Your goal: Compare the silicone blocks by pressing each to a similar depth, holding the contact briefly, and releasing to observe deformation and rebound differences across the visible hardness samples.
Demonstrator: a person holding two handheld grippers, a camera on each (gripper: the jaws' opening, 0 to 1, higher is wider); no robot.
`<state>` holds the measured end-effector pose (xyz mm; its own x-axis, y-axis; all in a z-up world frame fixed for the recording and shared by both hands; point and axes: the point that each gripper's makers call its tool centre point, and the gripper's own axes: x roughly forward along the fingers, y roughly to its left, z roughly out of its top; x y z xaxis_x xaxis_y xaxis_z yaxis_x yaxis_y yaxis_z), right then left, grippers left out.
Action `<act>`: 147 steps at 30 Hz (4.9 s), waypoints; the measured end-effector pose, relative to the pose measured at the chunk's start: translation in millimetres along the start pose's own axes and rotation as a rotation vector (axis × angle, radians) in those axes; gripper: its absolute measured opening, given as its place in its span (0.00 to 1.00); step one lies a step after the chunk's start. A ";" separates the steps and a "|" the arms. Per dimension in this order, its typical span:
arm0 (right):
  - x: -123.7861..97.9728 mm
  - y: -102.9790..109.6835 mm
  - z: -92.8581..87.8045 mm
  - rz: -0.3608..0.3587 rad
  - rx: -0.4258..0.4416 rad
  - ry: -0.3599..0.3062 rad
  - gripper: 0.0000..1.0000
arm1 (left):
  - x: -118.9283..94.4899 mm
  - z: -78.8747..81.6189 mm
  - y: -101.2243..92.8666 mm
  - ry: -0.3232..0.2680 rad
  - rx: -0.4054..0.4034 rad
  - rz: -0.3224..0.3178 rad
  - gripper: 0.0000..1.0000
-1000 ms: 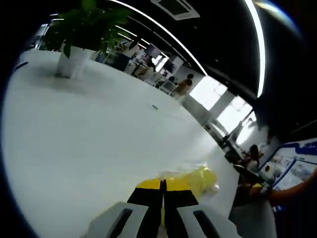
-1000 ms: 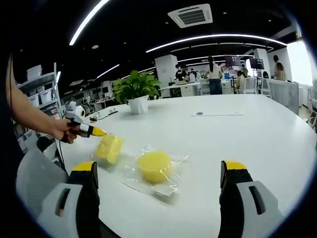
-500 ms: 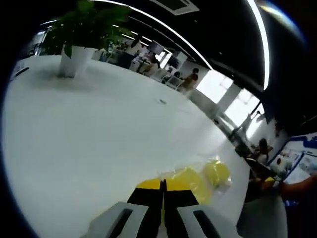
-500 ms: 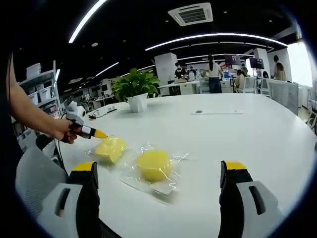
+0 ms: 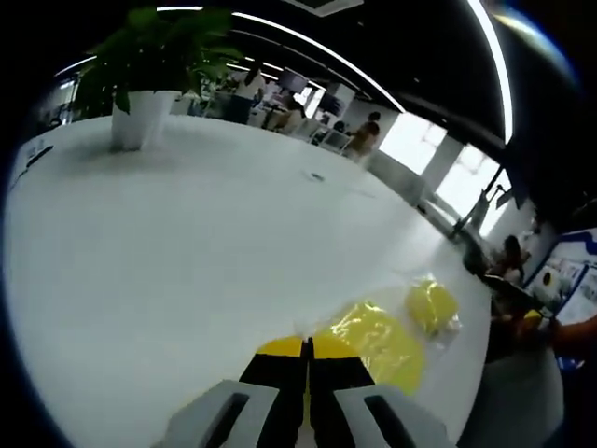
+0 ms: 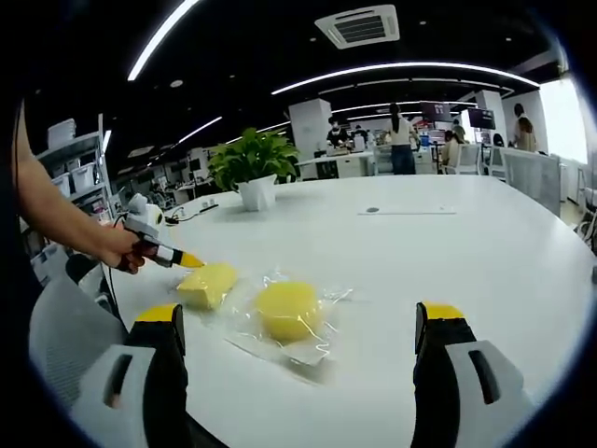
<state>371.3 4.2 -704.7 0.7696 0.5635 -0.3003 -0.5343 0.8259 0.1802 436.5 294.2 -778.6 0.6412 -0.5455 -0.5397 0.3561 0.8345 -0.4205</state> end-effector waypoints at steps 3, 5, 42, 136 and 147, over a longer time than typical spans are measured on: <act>-0.4 -0.3 0.6 -0.003 0.003 -0.002 0.96 | 0.3 -1.5 6.9 -0.004 -0.015 0.044 0.00; -0.6 -0.8 0.6 -0.005 0.004 -0.002 0.96 | -0.6 -2.1 11.5 -0.021 -0.046 0.076 0.02; -2.0 -2.1 -9.3 -0.023 -0.048 0.061 0.96 | -94.3 0.7 -30.0 -0.255 0.190 0.063 1.00; -6.4 -12.4 -8.9 -0.069 -0.001 0.052 0.96 | -111.8 84.2 -96.3 -0.285 0.170 -0.025 1.00; -7.0 -13.7 -10.7 -0.081 -0.011 0.063 0.96 | -91.4 105.5 -113.4 -0.282 0.166 -0.070 1.00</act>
<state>369.5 -11.3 -715.0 0.7871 0.4921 -0.3719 -0.4752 0.8682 0.1432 409.2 257.6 -604.6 0.7658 -0.5786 -0.2808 0.4971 0.8095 -0.3123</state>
